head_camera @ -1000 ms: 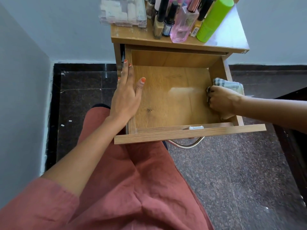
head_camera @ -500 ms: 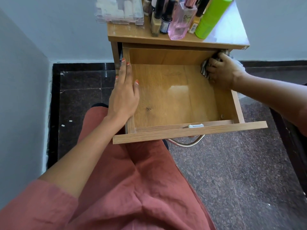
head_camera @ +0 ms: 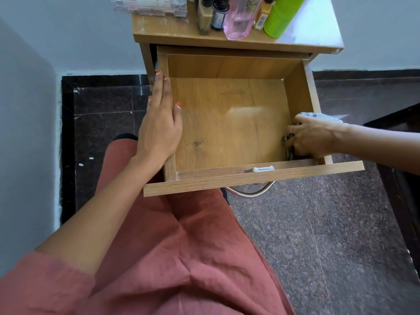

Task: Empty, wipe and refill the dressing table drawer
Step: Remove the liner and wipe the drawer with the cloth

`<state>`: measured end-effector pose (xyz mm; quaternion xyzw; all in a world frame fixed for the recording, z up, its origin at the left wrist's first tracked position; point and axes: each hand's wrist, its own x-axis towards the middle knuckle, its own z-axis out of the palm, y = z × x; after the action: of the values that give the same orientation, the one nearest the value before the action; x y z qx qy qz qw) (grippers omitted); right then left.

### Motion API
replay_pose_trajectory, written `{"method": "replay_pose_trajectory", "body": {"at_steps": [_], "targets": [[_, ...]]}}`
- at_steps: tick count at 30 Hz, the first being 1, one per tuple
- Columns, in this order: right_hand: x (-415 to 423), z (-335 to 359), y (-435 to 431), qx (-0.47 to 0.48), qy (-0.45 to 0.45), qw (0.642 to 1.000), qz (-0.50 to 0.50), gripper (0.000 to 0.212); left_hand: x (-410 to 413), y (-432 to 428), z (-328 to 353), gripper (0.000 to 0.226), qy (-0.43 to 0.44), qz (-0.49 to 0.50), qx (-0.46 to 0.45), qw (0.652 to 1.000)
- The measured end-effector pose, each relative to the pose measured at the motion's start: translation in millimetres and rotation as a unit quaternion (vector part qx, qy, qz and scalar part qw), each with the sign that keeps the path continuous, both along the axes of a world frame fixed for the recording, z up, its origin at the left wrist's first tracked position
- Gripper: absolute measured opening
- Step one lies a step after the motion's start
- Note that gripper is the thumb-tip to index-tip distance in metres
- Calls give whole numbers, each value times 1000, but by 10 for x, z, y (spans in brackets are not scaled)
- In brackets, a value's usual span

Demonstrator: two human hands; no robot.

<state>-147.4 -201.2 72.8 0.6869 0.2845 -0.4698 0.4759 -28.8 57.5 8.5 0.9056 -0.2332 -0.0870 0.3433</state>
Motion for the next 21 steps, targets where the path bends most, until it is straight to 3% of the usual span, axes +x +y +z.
{"method": "replay_pose_trajectory", "body": {"at_steps": [7, 10, 12, 14, 16, 21], "targets": [[18, -30, 49, 10, 3, 999, -47, 29, -16, -6, 28, 52, -8, 2, 2, 1000], [-49, -60, -29, 18, -48, 998, -43, 28, -23, -10, 24, 52, -18, 4, 3, 1000], [-93, -53, -139, 76, -130, 986, -72, 32, -23, -14, 18, 51, -22, 5, 7, 1000], [-152, -47, -265, 219, -292, 929, -68, 41, -24, -20, 12, 51, -24, 5, 10, 1000], [-207, -96, -367, 341, -401, 834, -165, 38, -21, -18, -1, 51, -27, 4, 9, 1000], [-322, -161, -241, 393, -513, 667, -370, 39, -20, -14, -17, 50, -29, 5, 8, 1000]]}}
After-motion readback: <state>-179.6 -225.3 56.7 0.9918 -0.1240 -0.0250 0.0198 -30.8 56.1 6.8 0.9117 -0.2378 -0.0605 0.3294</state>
